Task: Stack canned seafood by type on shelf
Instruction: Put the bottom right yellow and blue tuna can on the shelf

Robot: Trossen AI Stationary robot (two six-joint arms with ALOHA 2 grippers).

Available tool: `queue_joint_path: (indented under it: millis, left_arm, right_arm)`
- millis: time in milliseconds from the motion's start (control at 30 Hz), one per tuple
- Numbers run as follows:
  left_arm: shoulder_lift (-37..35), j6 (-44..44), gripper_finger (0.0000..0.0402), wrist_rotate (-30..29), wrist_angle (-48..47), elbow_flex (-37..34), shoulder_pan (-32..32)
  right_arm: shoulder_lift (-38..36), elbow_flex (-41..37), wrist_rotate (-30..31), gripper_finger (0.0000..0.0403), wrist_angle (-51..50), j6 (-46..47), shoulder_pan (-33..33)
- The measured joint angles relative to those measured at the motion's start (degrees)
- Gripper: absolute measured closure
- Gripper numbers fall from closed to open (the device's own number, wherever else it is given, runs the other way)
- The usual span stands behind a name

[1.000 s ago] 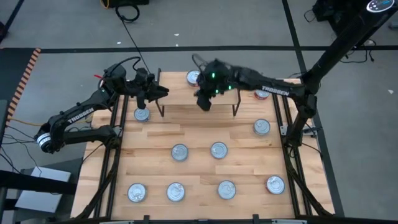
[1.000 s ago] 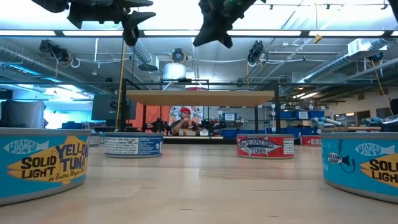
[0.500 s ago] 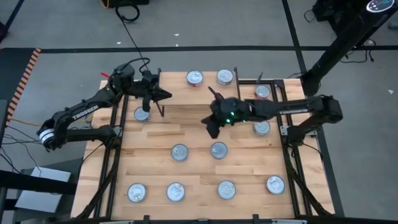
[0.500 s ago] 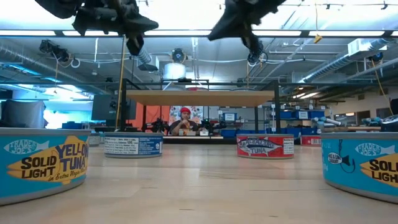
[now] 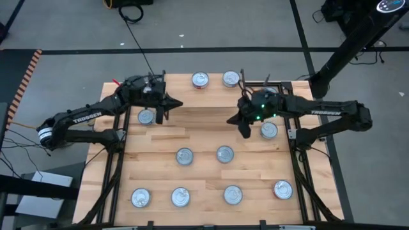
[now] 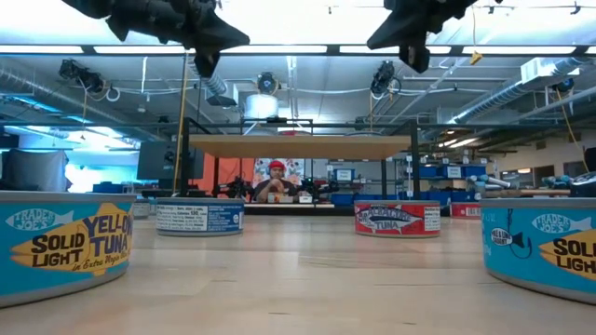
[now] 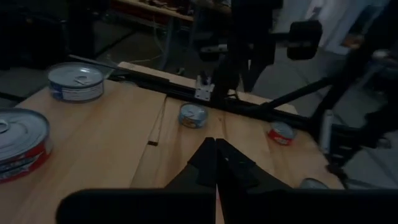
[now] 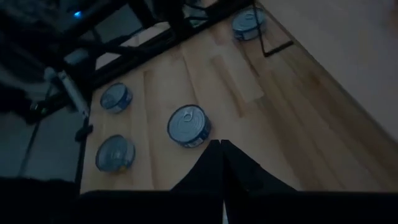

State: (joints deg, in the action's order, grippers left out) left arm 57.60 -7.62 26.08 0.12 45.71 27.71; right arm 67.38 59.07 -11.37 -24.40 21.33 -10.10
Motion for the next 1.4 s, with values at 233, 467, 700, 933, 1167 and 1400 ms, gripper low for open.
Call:
queue_joint_path:
  millis: [233,467,700,933,1167,1400]
  left_arm:
    - [1.0,0.2,0.0399,-8.7,-0.3,0.0,-9.9]
    - [2.4,-1.8,0.04,-6.1,-0.1,0.1,-12.5]
    - [4.1,1.6,0.0399,-2.4,-1.5,1.1,-11.5]
    - [6.7,7.7,0.0398,-0.9,-1.0,1.1,-11.3]
    - [9.6,8.0,0.0397,-2.2,-1.2,1.1,-11.3]
    - [11.4,5.4,0.0397,-8.9,1.0,1.1,-12.1]
  right_arm:
    - [0.8,0.0,-9.4,0.0402,-0.3,-11.2,-6.3]
    - [4.1,0.0,-6.7,0.0402,0.1,-12.1,-7.5]
    - [8.3,0.0,-3.3,0.0401,0.4,-1.3,-2.7]
    - [13.1,0.0,-4.6,0.0395,0.9,4.1,4.4]
    - [13.7,0.0,-12.8,0.0369,-5.7,7.6,10.7]
    - [11.0,0.0,-17.3,0.0353,-14.4,7.6,14.7]
